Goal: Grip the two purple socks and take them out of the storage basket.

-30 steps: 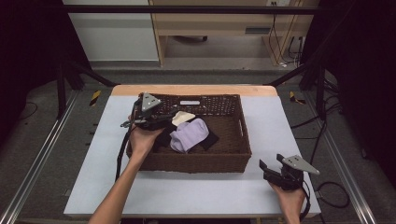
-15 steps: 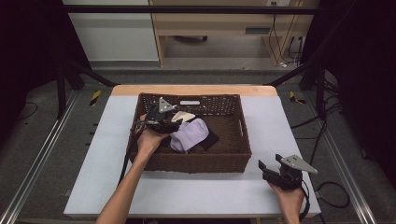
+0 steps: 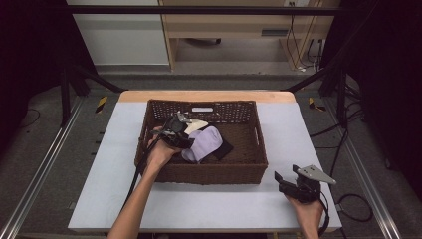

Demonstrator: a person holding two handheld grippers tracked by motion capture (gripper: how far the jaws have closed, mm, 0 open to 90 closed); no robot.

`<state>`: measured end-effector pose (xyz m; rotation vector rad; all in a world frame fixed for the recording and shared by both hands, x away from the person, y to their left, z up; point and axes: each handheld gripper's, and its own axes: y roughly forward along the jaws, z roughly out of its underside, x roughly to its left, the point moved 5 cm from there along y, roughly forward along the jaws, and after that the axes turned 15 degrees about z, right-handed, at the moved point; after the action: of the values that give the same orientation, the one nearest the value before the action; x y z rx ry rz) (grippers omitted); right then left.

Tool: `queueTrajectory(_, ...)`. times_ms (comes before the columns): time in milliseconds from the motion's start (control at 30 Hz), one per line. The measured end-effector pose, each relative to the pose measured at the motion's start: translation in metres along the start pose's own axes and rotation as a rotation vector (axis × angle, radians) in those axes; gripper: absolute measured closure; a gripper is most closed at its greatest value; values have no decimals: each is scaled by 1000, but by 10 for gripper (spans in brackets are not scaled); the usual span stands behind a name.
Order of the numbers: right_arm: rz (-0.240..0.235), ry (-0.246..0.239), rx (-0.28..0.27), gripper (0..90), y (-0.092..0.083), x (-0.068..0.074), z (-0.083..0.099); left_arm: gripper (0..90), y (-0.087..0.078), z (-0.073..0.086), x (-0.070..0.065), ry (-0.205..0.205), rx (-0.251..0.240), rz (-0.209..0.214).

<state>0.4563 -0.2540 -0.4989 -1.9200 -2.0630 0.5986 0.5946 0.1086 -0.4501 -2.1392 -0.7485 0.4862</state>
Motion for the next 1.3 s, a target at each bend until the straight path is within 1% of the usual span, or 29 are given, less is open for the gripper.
queueTrajectory(67,-1,-1,2,266,0,0,0,436,2,1,0,0,23,8)
queueTrajectory(167,-1,-2,6,265,0,0,0,436,5,2,0,-3,42,8)
queueTrajectory(233,0,-7,6,264,1,1,1,457,6,3,0,-7,60,16)
queueTrajectory(267,-1,-8,8,264,1,1,1,470,7,4,0,-14,68,26)
queueTrajectory(300,-1,-8,10,265,1,1,1,481,8,5,0,-30,79,32)
queueTrajectory(400,-4,-6,12,265,0,1,1,577,10,7,1,-72,111,58)
queueTrajectory(467,-2,-9,10,265,1,1,1,652,10,8,2,-83,131,69)
queueTrajectory(533,-2,-9,12,266,1,1,1,724,10,9,2,-83,147,76)
queueTrajectory(600,-3,-8,14,267,1,1,1,789,9,9,1,-86,139,82)
queueTrajectory(633,-1,-10,13,268,1,1,1,807,8,8,1,-86,126,80)
queueTrajectory(667,-1,-12,13,268,1,1,1,814,6,7,1,-76,115,81)
queueTrajectory(700,-2,-9,15,268,0,1,1,818,3,6,0,-71,93,82)
queueTrajectory(733,-2,-9,16,268,0,1,1,822,0,4,-1,-65,45,86)
queueTrajectory(800,-2,-9,19,268,1,1,1,828,-6,2,-2,-60,-19,96)
queueTrajectory(867,0,-16,20,268,1,1,2,831,-12,0,-2,-58,-86,95)
queueTrajectory(900,1,-14,22,268,1,1,2,831,-15,0,-1,-53,-108,95)
queueTrajectory(1067,7,-12,19,269,1,0,2,841,-25,-4,-1,-35,-197,79)
queueTrajectory(1133,7,-12,19,269,1,0,2,844,-29,-5,-1,-35,-233,76)
queueTrajectory(1300,9,-16,17,272,1,0,2,849,-37,-9,0,-36,-301,71)
